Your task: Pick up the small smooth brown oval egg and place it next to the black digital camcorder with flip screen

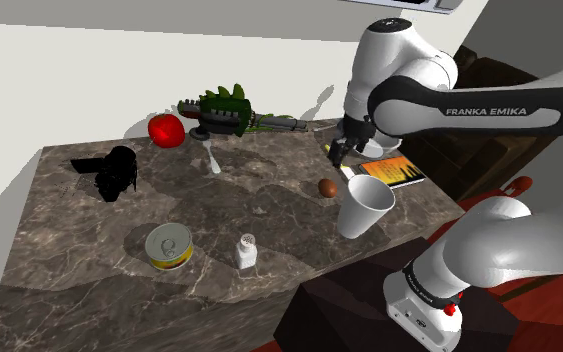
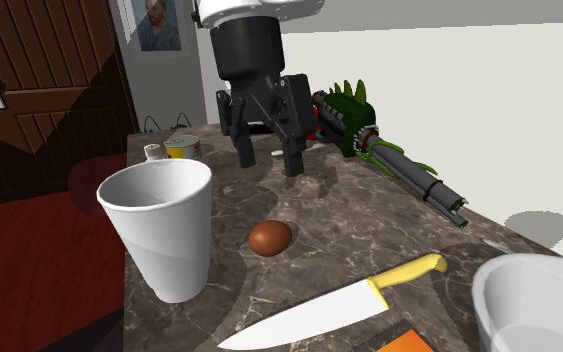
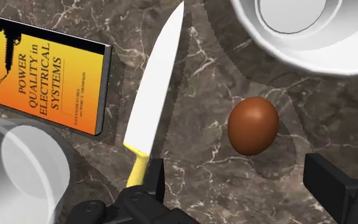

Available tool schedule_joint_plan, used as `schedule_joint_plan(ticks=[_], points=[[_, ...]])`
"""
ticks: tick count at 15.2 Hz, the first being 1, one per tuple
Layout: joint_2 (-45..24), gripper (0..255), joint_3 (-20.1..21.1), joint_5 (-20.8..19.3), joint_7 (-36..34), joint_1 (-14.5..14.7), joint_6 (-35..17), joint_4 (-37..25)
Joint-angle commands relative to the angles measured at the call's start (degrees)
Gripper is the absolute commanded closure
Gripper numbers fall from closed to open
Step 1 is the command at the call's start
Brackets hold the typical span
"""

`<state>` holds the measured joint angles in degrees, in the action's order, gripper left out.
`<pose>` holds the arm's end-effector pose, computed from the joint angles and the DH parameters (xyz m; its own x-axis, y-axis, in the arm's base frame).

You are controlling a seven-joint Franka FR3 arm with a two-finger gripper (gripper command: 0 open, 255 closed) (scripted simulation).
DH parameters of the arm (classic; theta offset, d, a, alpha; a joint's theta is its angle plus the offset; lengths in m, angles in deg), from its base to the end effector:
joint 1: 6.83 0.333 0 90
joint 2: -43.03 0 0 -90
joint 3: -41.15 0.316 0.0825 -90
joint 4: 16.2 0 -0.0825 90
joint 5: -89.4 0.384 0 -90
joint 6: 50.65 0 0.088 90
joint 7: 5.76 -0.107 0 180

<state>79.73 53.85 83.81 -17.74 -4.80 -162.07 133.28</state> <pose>0.3404 0.0831 0.4500 0.9992 0.0407 0.0049 0.0385 -0.9740 0.2232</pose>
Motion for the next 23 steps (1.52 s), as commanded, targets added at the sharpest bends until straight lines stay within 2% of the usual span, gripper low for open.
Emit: schedule_joint_plan(ticks=[1, 6, 14, 22, 23], points=[[-3.55, 0, 1.89, -0.64, -2.34, -0.17, -3.7, 1.2], [-13.02, 0, 6.9, -3.45, -9.26, -0.98, -11.46, 2.79], [-16.93, 0, 7.1, -6.05, -10.98, -2.64, -18.53, 6.15], [-16.93, 0, 7.1, -6.05, -10.98, -2.64, -18.52, 6.15], [-16.93, 255, 7.1, -6.05, -10.98, -2.64, -18.52, 6.15]])
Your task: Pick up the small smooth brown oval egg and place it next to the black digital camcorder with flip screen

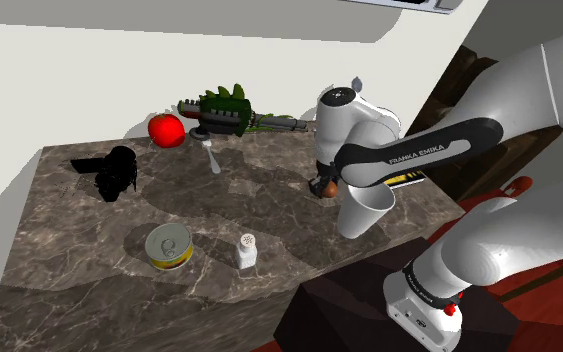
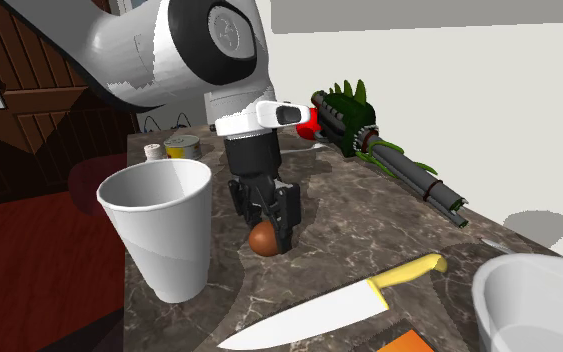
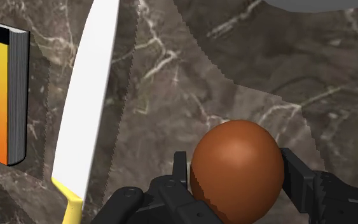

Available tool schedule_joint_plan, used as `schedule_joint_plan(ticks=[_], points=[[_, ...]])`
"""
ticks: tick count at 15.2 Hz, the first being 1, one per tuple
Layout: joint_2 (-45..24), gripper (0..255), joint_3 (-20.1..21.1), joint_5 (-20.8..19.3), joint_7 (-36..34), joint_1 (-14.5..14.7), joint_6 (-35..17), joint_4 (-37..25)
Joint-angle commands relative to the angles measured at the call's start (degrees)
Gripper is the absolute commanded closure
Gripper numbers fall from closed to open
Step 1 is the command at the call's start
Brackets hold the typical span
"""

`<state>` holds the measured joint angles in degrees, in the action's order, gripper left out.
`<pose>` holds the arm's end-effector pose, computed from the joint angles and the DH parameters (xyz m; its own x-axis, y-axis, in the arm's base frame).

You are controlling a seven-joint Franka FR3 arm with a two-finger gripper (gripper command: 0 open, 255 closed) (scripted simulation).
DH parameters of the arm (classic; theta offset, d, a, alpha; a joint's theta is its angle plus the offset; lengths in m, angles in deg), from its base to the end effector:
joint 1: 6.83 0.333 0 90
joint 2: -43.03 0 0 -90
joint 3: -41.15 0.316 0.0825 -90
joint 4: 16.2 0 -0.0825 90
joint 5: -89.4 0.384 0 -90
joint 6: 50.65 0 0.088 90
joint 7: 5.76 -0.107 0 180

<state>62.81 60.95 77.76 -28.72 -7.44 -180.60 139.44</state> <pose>0.3576 0.1097 0.3186 0.9984 0.0437 -0.0362 0.0523 -0.9568 0.2859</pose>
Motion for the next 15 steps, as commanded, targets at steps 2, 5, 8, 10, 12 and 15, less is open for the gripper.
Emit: schedule_joint_plan(ticks=[2, 5, 8, 10, 12, 15], points=[[0.0, 255, 0.0, 0.0, 0.0, 0.0, 0.0, 0.0], [-0.01, 255, 0.0, 0.0, 0.0, 0.0, 0.0, 0.0], [0.0, 255, 0.0, 0.0, 0.0, 0.0, 0.0, 0.0], [0.69, 255, -0.16, 0.36, 0.44, 0.18, 0.9, -0.29], [2.01, 255, -0.48, 1.01, 1.27, 0.52, 2.72, -0.91], [3.83, 255, -0.93, 1.81, 2.41, 0.94, 5.43, -1.97]])
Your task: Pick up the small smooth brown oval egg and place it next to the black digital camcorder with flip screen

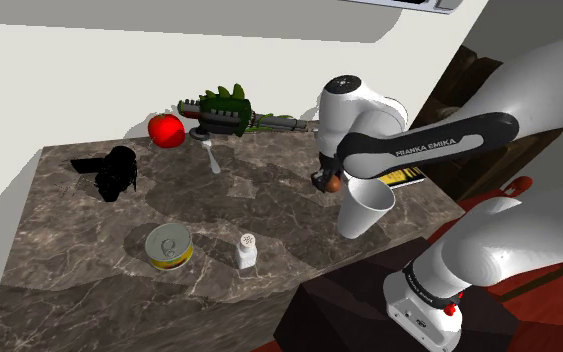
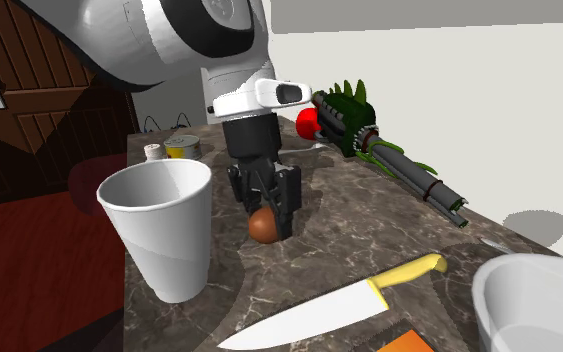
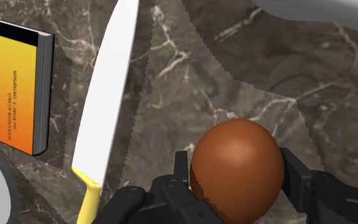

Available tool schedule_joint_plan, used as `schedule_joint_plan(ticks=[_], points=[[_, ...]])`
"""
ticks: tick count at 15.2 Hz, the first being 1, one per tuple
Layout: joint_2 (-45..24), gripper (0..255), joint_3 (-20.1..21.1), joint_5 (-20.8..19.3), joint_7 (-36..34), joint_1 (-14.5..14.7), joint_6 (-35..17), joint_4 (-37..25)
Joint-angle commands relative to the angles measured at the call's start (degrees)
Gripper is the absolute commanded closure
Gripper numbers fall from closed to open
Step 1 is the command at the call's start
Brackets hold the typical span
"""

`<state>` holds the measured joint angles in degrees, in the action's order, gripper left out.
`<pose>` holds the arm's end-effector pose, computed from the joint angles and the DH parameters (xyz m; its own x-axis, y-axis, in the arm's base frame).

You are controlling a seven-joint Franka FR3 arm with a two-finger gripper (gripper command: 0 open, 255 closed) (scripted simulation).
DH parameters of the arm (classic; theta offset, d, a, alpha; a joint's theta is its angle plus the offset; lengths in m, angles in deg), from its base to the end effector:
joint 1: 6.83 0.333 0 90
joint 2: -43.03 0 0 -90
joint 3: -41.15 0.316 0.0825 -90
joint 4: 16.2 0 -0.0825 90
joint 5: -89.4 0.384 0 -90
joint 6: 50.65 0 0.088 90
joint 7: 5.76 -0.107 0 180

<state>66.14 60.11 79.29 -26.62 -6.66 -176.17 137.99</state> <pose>0.3572 0.1089 0.3446 0.9984 0.0438 -0.0357 0.0522 -0.9568 0.2860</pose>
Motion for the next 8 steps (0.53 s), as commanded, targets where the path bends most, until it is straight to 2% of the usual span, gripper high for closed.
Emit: schedule_joint_plan(ticks=[1, 8], points=[[1.07, 255, -0.23, 0.51, 0.66, 0.28, 1.9, -0.9], [4.48, 255, -1.14, 1.69, 2.82, 0.91, 8.05, -3.93]])
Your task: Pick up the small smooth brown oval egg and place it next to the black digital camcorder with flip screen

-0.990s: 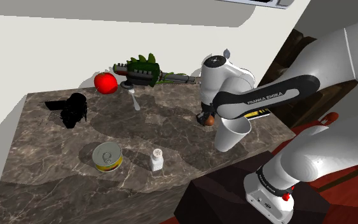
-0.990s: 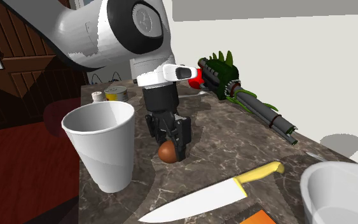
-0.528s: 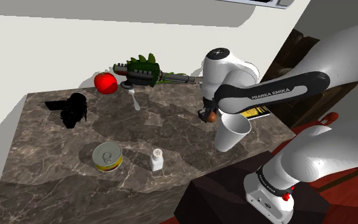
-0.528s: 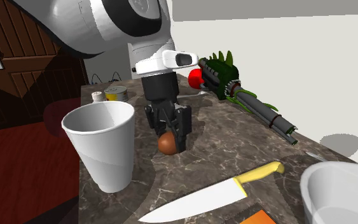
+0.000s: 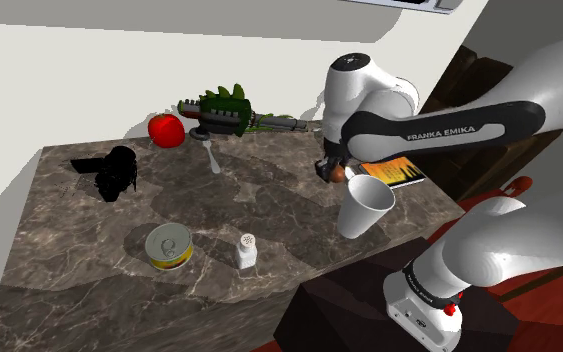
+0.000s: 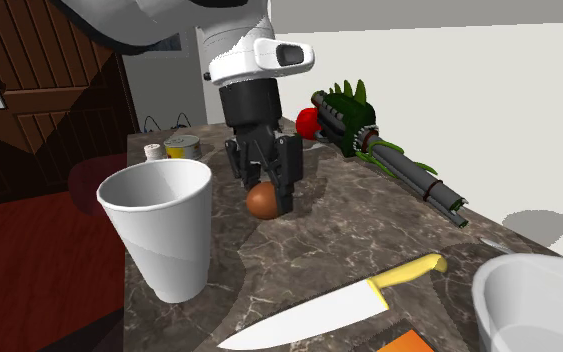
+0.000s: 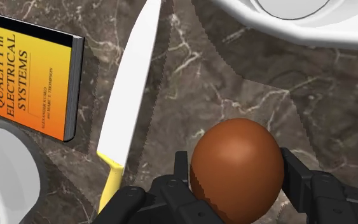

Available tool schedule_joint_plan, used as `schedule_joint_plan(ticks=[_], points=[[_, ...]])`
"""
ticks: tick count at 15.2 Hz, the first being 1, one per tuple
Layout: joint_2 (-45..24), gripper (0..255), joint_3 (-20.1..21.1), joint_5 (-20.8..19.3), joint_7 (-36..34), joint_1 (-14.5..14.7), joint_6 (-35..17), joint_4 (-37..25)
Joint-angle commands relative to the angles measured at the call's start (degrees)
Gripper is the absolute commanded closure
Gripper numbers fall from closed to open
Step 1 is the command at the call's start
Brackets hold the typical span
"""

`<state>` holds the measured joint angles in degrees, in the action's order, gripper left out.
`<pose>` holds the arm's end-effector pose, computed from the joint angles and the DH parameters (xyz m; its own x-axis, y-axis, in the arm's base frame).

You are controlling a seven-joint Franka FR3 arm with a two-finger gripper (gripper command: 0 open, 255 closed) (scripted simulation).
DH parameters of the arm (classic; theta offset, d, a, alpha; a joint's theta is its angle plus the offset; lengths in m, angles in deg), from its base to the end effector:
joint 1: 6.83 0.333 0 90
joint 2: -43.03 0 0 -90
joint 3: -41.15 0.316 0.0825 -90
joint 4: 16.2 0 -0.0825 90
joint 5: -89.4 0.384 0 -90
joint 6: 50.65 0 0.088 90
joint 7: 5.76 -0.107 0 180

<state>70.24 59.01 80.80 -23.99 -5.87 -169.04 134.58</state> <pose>0.3577 0.1088 0.3873 0.9984 0.0437 -0.0356 0.0521 -0.9569 0.2859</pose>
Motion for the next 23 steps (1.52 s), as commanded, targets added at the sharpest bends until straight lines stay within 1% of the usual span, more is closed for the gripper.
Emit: schedule_joint_plan(ticks=[1, 18, 19, 23], points=[[0.79, 255, -0.15, 0.3, 0.46, 0.18, 1.77, -1.01], [5.11, 255, -1.7, 1.18, 4.26, 0.47, 15.56, -10.97], [5.14, 255, -1.71, 1.18, 4.28, 0.47, 15.67, -11.06], [-3.08, 255, 2.23, 1.2, -0.43, 0.47, 15.65, -18.27]])
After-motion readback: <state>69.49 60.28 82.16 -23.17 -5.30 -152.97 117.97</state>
